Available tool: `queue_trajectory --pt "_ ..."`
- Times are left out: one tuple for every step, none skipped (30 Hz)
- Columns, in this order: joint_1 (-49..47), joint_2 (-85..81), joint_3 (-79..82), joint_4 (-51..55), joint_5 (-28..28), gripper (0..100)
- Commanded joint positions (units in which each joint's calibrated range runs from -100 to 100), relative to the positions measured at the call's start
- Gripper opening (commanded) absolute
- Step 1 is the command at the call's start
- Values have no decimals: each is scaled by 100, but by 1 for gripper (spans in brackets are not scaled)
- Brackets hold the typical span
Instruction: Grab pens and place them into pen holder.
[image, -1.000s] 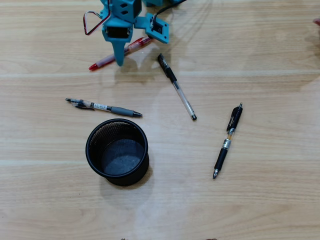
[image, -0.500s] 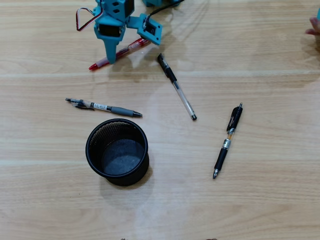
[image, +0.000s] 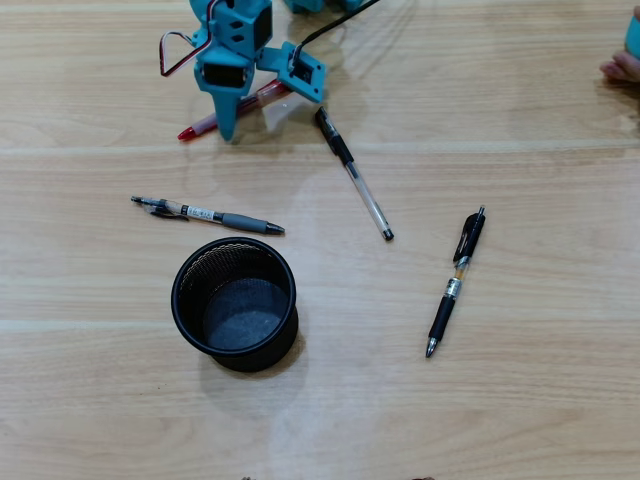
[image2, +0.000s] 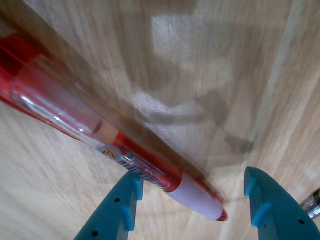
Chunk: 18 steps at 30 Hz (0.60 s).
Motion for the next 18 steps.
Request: queue_trajectory --pt "83 175 -41 -49 8 23" --pt "91 192 -41 -49 8 23" --pt "91 209 -50 -49 8 23" --pt "91 234 -50 -40 8 23" --pt "99 242 -41 -40 -7 22" --pt "131 251 -32 -6 -28 18" --pt "164 251 -32 63 -34 12" --pt "180 259 -32 97 -34 3" --pt "188 259 -23 71 -39 0" --pt "196 259 -23 106 -34 4" --pt "196 259 -32 89 -34 2" --pt "172 259 -32 71 -34 1" --pt "147 259 -32 80 -28 2" --pt "123 251 -50 80 -18 2" --pt "91 234 -77 106 -18 2" --pt "51 192 -77 114 -7 2" --pt "2 175 -95 114 -2 2" --pt "-46 166 -132 132 3 2"
